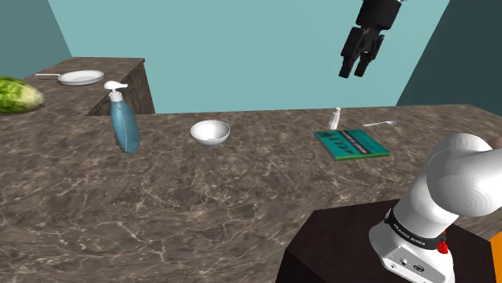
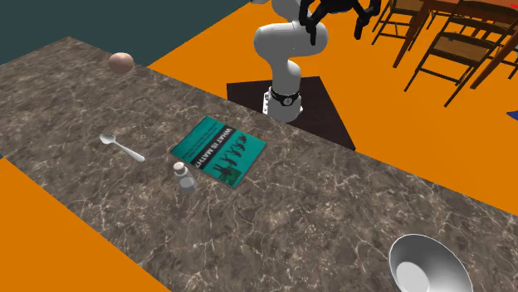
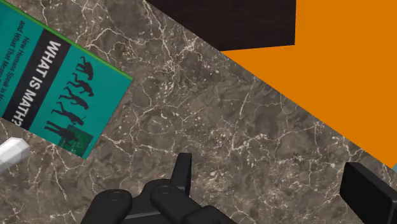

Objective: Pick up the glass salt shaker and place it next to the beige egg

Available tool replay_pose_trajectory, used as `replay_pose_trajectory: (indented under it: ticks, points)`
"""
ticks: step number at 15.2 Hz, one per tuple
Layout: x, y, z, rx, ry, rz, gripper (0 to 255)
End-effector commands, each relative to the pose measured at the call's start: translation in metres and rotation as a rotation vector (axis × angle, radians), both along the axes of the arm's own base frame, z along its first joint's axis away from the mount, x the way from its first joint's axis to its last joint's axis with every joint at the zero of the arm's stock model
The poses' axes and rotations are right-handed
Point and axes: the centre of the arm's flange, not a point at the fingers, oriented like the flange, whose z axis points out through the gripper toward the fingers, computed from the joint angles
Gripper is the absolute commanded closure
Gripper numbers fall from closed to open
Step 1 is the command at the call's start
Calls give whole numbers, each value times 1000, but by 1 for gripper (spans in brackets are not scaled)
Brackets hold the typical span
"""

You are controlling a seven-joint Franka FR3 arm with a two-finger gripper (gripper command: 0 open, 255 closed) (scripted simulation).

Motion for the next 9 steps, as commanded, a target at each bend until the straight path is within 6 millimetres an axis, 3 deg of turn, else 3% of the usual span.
replay_pose_trajectory:
  ticks: [1,9]
  points:
    - [0,0,0,0,0,0,0]
    - [27,-88,-52,-5,13,-4,0]
